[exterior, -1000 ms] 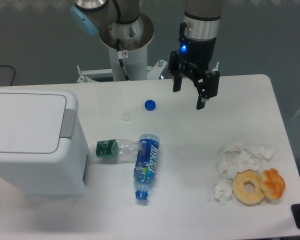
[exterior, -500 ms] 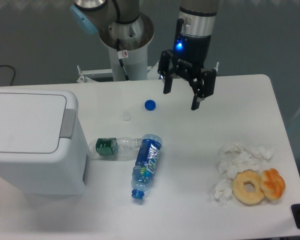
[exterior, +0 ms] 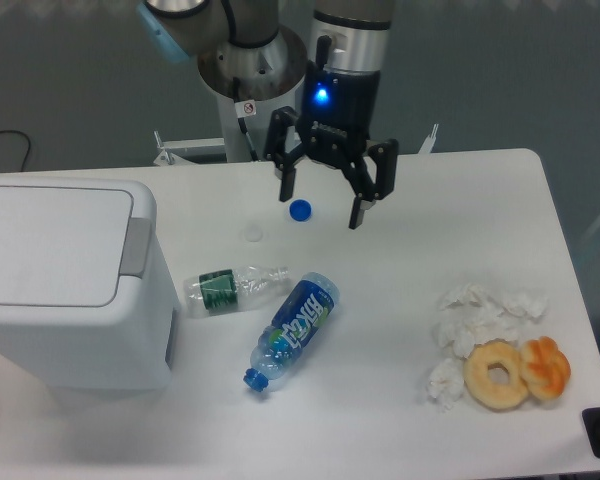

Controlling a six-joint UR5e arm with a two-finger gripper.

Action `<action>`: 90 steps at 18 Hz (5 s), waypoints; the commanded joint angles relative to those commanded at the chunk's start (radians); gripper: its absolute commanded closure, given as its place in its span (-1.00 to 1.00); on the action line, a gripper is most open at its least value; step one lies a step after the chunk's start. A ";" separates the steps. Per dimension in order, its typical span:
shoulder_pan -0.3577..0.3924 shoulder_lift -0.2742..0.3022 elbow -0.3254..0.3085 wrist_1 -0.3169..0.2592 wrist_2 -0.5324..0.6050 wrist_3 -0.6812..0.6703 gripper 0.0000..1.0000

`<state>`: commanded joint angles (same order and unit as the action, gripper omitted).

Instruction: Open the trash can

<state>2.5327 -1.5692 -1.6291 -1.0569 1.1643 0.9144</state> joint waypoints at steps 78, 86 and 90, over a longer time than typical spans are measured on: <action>-0.215 -0.115 -0.021 0.075 -0.040 -0.594 -1.00; -0.150 -0.104 0.066 0.077 -0.057 -0.484 -1.00; -0.135 -0.112 0.066 0.075 -0.034 -0.309 -1.00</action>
<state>2.3975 -1.6812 -1.5631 -0.9817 1.1304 0.6056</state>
